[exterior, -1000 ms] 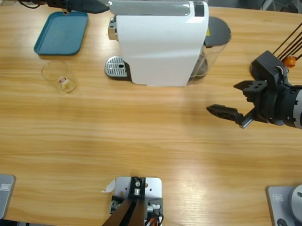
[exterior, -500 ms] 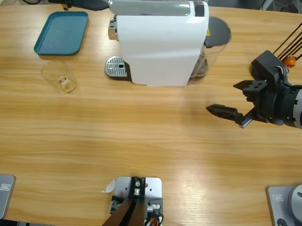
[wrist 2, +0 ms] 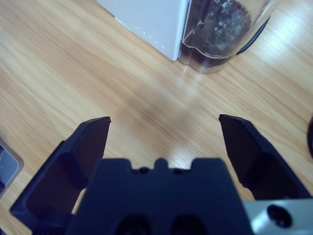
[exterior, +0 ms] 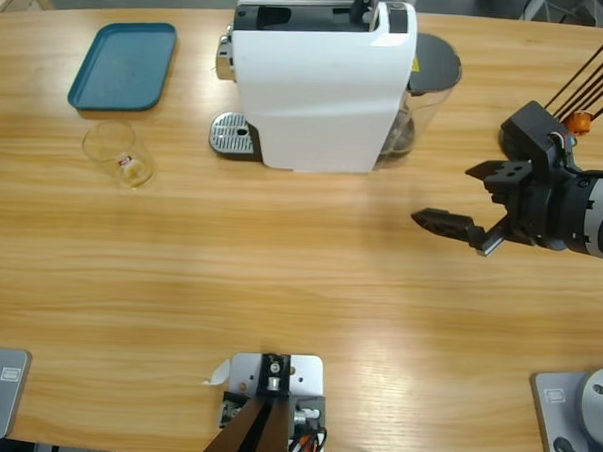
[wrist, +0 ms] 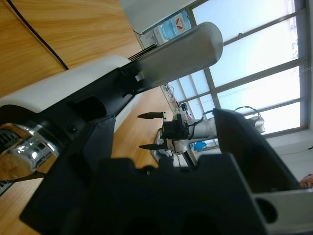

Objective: Pour coffee

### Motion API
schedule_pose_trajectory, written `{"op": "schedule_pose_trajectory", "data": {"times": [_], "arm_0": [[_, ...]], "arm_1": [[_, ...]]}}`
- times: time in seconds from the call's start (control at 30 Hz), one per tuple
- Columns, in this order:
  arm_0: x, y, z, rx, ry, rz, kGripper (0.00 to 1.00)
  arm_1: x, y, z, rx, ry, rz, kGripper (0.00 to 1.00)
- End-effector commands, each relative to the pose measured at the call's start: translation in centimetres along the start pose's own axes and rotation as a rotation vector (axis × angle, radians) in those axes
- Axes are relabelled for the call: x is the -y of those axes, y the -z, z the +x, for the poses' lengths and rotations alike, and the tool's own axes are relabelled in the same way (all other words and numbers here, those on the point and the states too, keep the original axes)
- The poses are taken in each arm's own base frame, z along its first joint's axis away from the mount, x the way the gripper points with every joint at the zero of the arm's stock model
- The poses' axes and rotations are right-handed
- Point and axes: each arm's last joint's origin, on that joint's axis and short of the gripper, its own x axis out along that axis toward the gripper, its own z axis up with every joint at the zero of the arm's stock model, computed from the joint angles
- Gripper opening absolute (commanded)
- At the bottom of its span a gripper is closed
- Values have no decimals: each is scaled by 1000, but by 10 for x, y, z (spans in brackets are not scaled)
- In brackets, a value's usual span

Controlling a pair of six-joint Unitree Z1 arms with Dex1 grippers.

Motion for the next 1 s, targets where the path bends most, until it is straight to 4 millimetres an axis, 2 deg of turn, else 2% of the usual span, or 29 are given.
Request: {"op": "schedule_pose_trajectory", "data": {"times": [0.03,0.27,0.37,0.43,0.5,0.6,0.67,0.8,0.9,1.0], "arm_0": [[17,17,-16,11,-11,48,812],[91,47,-60,153,-204,291,724],[120,61,-64,157,-422,396,724],[129,69,-59,125,-634,456,725],[131,80,-52,73,-784,523,749],[125,103,-44,-17,-938,605,935],[117,118,-49,-42,-967,605,988],[105,150,-71,-21,-948,607,970],[93,172,-83,20,-935,584,968],[81,186,-89,37,-920,587,968]], "arm_1": [[2,8,5,-22,27,9,996],[2,7,7,-29,30,10,996],[2,7,7,-30,30,10,996],[2,8,7,-30,30,10,996],[2,8,7,-29,31,10,996],[3,7,6,-19,60,26,996],[12,7,-3,19,128,94,996],[39,10,-29,118,231,242,971],[48,13,-52,223,282,315,923],[54,11,-67,202,317,366,959]]}}
